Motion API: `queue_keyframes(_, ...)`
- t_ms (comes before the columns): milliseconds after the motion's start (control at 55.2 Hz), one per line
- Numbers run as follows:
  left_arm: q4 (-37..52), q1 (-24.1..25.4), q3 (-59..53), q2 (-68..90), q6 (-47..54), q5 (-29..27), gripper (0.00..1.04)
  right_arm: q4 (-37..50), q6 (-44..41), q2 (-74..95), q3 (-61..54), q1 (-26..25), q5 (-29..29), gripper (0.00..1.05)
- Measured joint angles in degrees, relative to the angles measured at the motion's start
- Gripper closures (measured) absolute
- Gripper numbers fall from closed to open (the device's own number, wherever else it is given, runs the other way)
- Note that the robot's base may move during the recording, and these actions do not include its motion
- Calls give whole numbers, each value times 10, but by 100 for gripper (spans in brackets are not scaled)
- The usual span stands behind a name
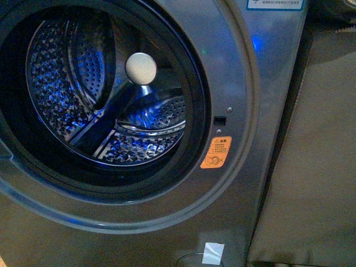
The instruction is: Collect clothes from washing machine
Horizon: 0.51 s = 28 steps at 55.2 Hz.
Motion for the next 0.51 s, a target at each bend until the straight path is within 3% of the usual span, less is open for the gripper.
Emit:
queue_keyframes(91,0,0,0,0,0,0,87,0,0,0,0,0,0,7)
queue_keyframes(127,0,0,0,0,0,0,87,5,16,5,0,-10,-34,7)
queue_keyframes(199,0,0,0,0,-1,0,87,36,95,35,4,-76,-204,7)
queue_keyframes(272,0,0,0,0,-2,0,87,63,171,67,17,-135,-319,7)
queue_keyframes(308,0,0,0,0,-2,0,87,74,187,79,26,-151,-346,7)
queue_keyframes(399,0,0,0,0,-2,0,87,100,215,110,57,-157,-361,7)
queue_keyframes(508,0,0,0,0,-2,0,87,134,214,156,101,-126,-342,7)
